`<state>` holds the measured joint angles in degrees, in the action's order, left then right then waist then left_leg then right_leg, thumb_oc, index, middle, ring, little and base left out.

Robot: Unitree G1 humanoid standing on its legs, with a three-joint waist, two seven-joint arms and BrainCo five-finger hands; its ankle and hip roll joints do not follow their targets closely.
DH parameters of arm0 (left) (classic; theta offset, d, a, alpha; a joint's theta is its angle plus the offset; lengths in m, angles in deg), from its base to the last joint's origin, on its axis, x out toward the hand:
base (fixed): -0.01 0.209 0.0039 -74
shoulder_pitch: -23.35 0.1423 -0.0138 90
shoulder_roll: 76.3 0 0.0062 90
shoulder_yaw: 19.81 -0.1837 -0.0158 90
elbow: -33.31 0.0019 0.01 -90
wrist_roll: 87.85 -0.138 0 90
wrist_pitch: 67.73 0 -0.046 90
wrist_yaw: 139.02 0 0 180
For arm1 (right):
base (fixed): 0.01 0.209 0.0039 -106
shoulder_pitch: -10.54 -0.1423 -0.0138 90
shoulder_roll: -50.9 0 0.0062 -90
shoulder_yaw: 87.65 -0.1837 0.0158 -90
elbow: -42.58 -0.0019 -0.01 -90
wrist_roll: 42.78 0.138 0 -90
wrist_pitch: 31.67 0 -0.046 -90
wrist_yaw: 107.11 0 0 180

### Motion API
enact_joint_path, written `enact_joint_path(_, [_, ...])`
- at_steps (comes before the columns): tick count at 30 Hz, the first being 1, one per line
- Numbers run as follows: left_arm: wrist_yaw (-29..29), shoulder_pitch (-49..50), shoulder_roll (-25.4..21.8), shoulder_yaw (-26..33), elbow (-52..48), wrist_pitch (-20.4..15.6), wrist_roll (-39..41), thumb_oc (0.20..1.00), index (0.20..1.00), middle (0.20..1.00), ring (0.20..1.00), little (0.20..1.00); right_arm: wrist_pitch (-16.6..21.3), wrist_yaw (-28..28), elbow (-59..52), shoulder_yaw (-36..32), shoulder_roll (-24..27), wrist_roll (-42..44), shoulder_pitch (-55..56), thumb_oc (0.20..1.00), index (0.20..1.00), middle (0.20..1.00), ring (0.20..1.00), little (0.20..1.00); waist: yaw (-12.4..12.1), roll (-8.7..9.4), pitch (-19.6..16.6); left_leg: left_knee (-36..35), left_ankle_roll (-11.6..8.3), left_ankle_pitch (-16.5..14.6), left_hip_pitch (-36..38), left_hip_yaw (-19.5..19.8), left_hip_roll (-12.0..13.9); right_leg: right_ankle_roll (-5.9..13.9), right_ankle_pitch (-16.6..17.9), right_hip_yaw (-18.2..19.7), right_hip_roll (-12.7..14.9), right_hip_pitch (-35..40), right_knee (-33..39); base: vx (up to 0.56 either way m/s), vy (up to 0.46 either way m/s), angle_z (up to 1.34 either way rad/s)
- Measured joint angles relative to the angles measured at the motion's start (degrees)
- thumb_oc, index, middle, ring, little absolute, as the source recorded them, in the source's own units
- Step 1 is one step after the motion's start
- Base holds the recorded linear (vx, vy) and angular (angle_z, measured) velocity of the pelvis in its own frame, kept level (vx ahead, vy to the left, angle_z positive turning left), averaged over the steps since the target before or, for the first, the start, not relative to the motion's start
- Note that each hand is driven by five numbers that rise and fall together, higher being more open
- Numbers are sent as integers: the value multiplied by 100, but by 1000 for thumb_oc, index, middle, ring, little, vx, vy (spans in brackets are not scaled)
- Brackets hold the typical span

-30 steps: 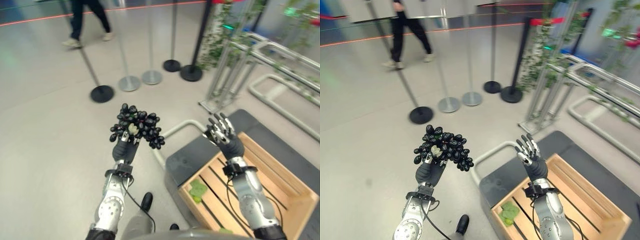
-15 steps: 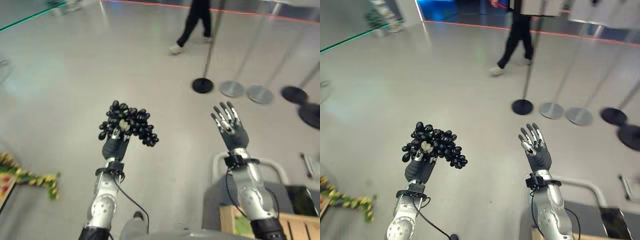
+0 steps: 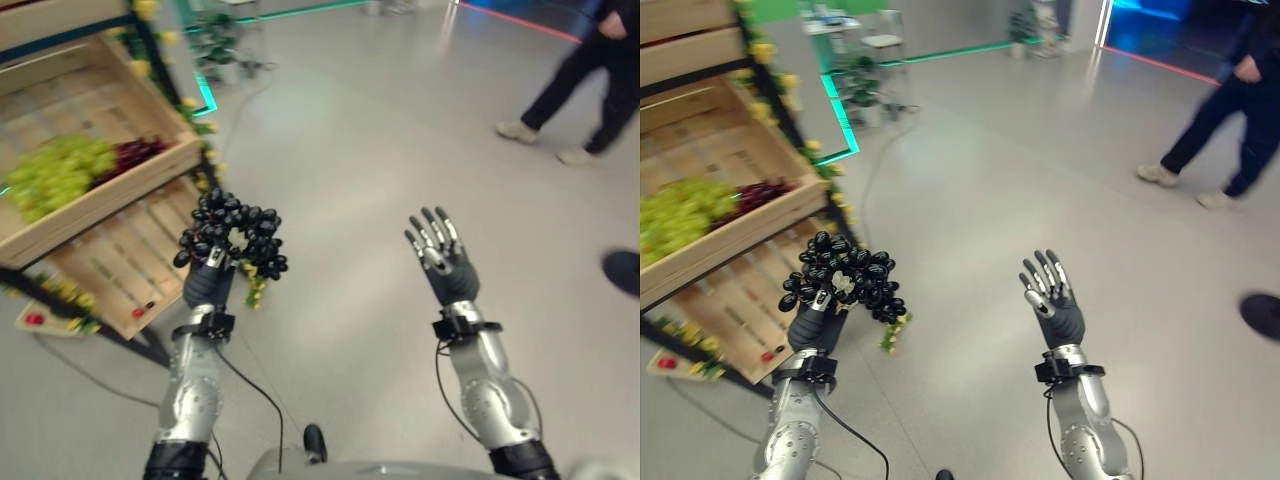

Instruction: Pick up the fruits from the basket on one side to the basket on the other side

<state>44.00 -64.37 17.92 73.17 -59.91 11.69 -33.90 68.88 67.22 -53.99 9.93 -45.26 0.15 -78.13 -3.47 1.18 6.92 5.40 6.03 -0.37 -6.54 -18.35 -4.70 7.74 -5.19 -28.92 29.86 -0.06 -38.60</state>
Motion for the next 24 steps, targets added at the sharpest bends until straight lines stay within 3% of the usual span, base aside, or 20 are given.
enact_joint_path(1, [-39, 20, -27, -5, 8, -48, -49, 200, 200, 200, 200, 200, -11, -1, -6, -34, 18, -96, -34, 1000, 1000, 1000, 1000, 1000, 70, -113, 66, -164, 90, 41, 135, 361, -46, 46, -284, 872, -651, -565, -350, 374, 133, 144])
enact_joint_path(2, [-41, 43, -22, -6, 19, -50, -97, 200, 200, 200, 200, 200, -17, -1, -28, -43, 38, -128, -30, 1000, 1000, 1000, 1000, 1000, 76, -195, 118, -292, 118, 8, 257, 529, -35, 25, -453, 1143, -967, -863, -471, 474, 121, 170])
enact_joint_path(3, [-91, 29, 3, -86, 23, -39, -146, 200, 200, 200, 200, 200, -12, -19, -18, -147, 2, -128, 11, 1000, 1000, 1000, 1000, 1000, 119, -388, 260, -348, 105, 45, 436, 1233, -32, -45, -704, 1577, -1761, -1311, -367, 314, -36, 128])
enact_joint_path(4, [-89, 1, -28, -174, 21, -33, -154, 200, 200, 200, 200, 200, -8, -26, -35, -247, -43, -128, 100, 1000, 1000, 1000, 1000, 1000, 184, -421, 285, -371, 88, 6, 463, 1420, -25, -184, -742, 1395, -1810, -1421, -106, 298, -89, 189])
enact_joint_path(5, [-44, 17, -76, -303, -82, -5, -234, 200, 200, 200, 200, 200, -14, -28, -12, -375, -44, -127, 207, 1000, 1000, 1000, 1000, 1000, 372, -374, 305, -419, 93, 67, 573, 1489, -102, -233, -740, 936, -1618, -1600, 457, 351, -158, 164])
enact_joint_path(6, [-25, 29, -58, -318, -117, 4, -291, 200, 200, 200, 200, 200, -16, -34, -7, -413, -6, -127, 248, 1000, 1000, 1000, 1000, 1000, 464, -364, 326, -453, 140, 84, 607, 1491, -146, -277, -682, 820, -1529, -1685, 743, 582, -222, 175])
enact_joint_path(7, [-3, 48, -23, -352, -149, 5, -345, 200, 200, 200, 200, 200, -17, -41, 45, -485, 79, -127, 335, 1000, 1000, 1000, 1000, 1000, 480, -327, 325, -391, 115, -112, 701, 1779, -209, -93, -479, 1270, -1718, -1973, 1632, 474, -176, 108])
enact_joint_path(8, [8, 42, 11, -339, -120, 3, -345, 200, 200, 200, 200, 200, -24, -51, 131, -483, 108, -127, 336, 1000, 1000, 1000, 1000, 1000, 488, -338, 334, -277, 96, -194, 685, 1993, -197, 49, -384, 2019, -2033, -2016, 2147, 547, -185, 159])
enact_joint_path(9, [10, -50, -50, -357, -8, 13, -337, 200, 200, 200, 200, 200, -66, -32, 195, -546, 73, -127, 416, 1000, 1000, 1000, 1000, 1000, 655, -351, 376, -138, 4, -259, 704, 2324, -136, 251, -110, 2838, -2348, -1893, 3142, 221, -92, 147])
enact_joint_path(10, [31, -58, -131, -386, -8, 18, -352, 200, 200, 200, 200, 200, -70, -27, 196, -568, 24, -127, 424, 1000, 1000, 1000, 1000, 1000, 712, -274, 400, -188, -37, -284, 809, 2396, -139, 187, 29, 2814, -2311, -1958, 3316, 335, -144, 180])
enact_joint_path(11, [83, -48, -223, -444, 4, 19, -377, 200, 200, 200, 200, 200, -70, -32, 186, -606, -25, -128, 437, 1000, 1000, 1000, 1000, 1000, 797, -107, 392, -262, -121, -360, 933, 2471, -190, 46, 246, 2429, -2116, -1994, 3527, 196, -96, 112])
enact_joint_path(13, [117, 84, -226, -536, 5, 22, -381, 200, 200, 200, 200, 200, -70, -38, 193, -664, -24, -131, 538, 1000, 1000, 1000, 1000, 1000, 738, 8, 334, -457, -237, -514, 1340, 2697, -246, 14, 339, 2196, -1961, -1873, 3261, 371, -212, 95])
enact_joint_path(14, [127, 171, -163, -565, 6, 25, -385, 200, 200, 200, 200, 200, -70, -49, 262, -711, 14, -161, 580, 1000, 1000, 1000, 1000, 1000, 710, -2, 294, -501, -323, -693, 1572, 2858, -179, -88, 731, 2212, -1960, -1753, 3138, 352, -209, 81])
enact_joint_path(16, [135, 178, -44, -627, -21, 27, -397, 200, 200, 200, 200, 200, -93, -63, 318, -830, 111, -183, 617, 1000, 1000, 1000, 1000, 1000, 800, -221, 207, -386, -488, -950, 1640, 3114, 41, -89, 827, 2047, -2099, -1731, 2776, 272, -190, 74])
enact_joint_path(17, [205, 175, -32, -652, -129, 25, -465, 200, 200, 200, 200, 200, -93, -89, 310, -946, 174, -184, 582, 1000, 1000, 1000, 1000, 1000, 881, -336, 142, -344, -625, -1016, 1700, 3080, 217, -556, 1043, 1922, -2256, -1687, 2655, 298, -243, 64])
enact_joint_path(18, [235, 169, -25, -646, -160, 25, -509, 200, 200, 200, 200, 200, -91, -95, 319, -957, 237, -184, 536, 1000, 1000, 1000, 1000, 1000, 878, -407, 131, -339, -634, -1012, 1717, 3017, 312, -740, 972, 1857, -2353, -1666, 2634, 360, -294, 65])
enact_joint_path(19, [266, 13, 19, -670, -94, 50, -604, 200, 200, 200, 200, 200, -140, -135, 409, -1093, 259, -211, 474, 1000, 1000, 1000, 1000, 1000, 995, -404, 210, 558, -1047, -1221, 1360, 2757, 372, -899, 973, 1648, -2367, -1370, 2746, 149, -241, 38])
enact_joint_path(21, [300, -26, -18, -674, -90, 58, -608, 200, 200, 200, 200, 200, -124, -141, 388, -1133, 321, -229, 476, 1000, 1000, 1000, 1000, 1000, 950, -354, 236, 1646, -1239, -1038, 970, 2418, 371, -971, 743, 1586, -2456, -957, 2915, 145, -276, 27])
enact_joint_path(22, [320, -92, -60, -676, -114, 57, -611, 200, 200, 200, 200, 200, -125, -144, 372, -1134, 337, -229, 526, 1000, 1000, 1000, 1000, 1000, 962, -276, 247, 2643, -1599, -848, 588, 2235, 369, -984, 648, 1562, -2470, -770, 3056, 92, -203, 6])
enact_joint_path(24, [341, -111, -35, -675, -131, 19, -611, 200, 200, 200, 200, 200, -123, -149, 325, -1066, 457, -229, 602, 1000, 1000, 1000, 1000, 1000, 886, -258, 289, 3409, -1815, -382, 248, 2227, 421, -1096, 485, 1484, -2549, -452, 3125, 197, -315, 10])
